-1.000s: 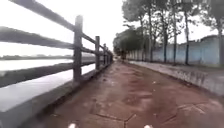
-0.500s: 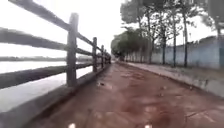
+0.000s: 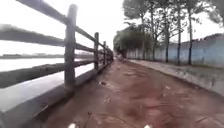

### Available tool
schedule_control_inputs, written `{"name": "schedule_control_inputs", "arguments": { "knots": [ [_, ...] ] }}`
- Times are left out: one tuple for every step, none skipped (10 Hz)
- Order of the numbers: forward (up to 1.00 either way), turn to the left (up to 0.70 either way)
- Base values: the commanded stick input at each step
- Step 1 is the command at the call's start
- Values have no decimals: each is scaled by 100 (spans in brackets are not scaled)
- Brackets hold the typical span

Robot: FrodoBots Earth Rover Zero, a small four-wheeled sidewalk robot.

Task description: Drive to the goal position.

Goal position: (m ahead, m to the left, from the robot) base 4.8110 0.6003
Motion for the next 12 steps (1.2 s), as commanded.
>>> {"name": "schedule_control_inputs", "arguments": {
  "knots": [
    [85, 3],
    [85, 3],
    [85, 3],
    [85, 3],
    [85, 3],
    [85, 3],
    [85, 3],
    [85, 3],
    [85, 3],
    [85, 3],
    [85, 3],
    [85, 3]
  ]
}}
